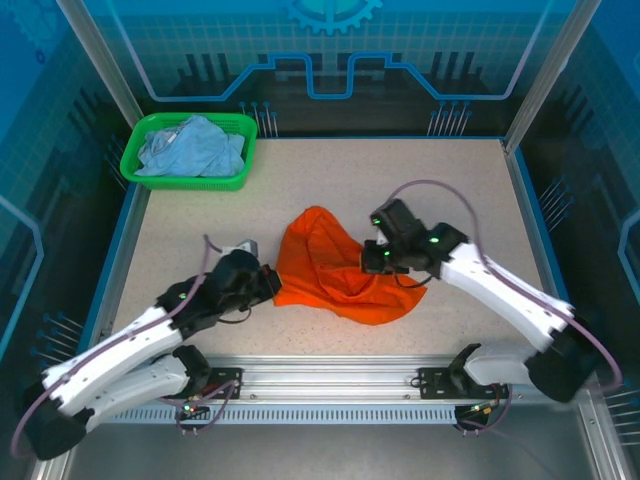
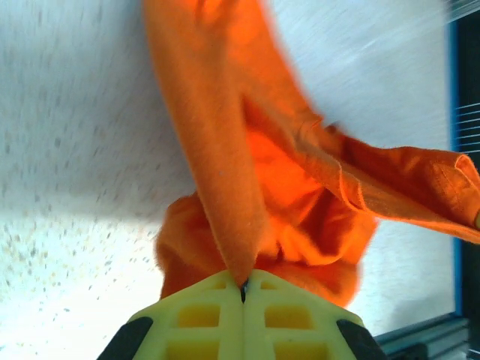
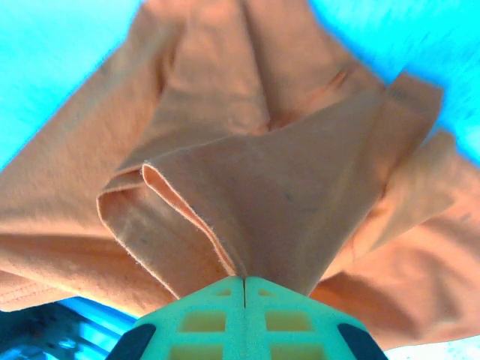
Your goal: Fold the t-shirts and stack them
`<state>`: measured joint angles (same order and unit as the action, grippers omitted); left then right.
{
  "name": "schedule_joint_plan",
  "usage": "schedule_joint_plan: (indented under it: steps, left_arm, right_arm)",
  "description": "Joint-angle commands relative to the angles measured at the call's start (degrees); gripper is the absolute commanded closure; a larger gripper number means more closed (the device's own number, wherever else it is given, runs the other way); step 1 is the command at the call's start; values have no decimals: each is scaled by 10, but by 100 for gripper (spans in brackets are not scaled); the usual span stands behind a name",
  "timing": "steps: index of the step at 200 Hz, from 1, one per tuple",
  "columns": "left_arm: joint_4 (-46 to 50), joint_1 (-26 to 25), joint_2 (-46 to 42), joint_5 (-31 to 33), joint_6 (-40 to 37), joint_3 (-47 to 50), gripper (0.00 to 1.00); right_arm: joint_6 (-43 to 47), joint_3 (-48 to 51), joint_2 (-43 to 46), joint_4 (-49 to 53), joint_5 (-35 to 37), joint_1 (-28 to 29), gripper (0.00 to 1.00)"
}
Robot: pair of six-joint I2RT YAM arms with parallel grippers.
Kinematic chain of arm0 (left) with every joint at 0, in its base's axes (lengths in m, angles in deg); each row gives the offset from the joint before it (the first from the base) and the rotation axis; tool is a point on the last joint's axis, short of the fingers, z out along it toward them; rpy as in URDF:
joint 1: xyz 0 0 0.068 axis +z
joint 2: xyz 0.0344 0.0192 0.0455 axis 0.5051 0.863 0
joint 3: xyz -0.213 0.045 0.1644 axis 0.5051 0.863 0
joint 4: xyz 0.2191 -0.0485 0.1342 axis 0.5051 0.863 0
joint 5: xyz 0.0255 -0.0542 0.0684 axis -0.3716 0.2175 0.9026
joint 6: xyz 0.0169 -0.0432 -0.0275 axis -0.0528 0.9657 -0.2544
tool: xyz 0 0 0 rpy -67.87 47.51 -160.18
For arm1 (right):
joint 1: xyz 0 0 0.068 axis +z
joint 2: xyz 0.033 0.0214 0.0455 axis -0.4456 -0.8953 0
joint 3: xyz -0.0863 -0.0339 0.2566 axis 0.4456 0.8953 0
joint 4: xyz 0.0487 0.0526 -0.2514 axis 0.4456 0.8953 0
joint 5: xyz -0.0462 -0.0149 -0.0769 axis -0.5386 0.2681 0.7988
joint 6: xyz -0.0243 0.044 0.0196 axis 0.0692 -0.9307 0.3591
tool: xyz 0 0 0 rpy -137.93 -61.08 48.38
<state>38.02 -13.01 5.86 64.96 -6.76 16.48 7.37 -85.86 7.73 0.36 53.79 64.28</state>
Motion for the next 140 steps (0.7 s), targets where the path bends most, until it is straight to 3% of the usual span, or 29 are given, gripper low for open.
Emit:
schedule_joint_plan:
  steps: [1, 42, 81, 104, 113, 122, 135, 140]
  left_arm:
    - [73, 1, -41, 54, -85, -62, 100]
    - [71, 2, -42, 19, -156, -208, 100]
    - [53, 1, 1, -29, -185, -348, 100]
    - [38, 7, 57, 33, -210, -382, 100]
    - [25, 33, 91, 43, -229, -391, 100]
    - [26, 91, 142, 17, -213, -406, 100]
    - [17, 213, 235, -109, -147, -426, 100]
    - [5, 249, 276, -151, -123, -432, 94]
  right_arm:
    - [-23, -19, 76, 59, 12, -41, 100]
    - [13, -141, 140, 153, 7, -116, 100]
    - [41, -269, 141, 214, 95, -119, 100]
    - [80, -302, 90, 199, 141, -151, 100]
    - [93, -299, 56, 181, 139, -180, 100]
    - [93, -285, 15, 154, 115, -228, 100]
    - [82, -257, -49, 102, 65, -300, 100]
    - [73, -252, -79, 89, 53, -323, 100]
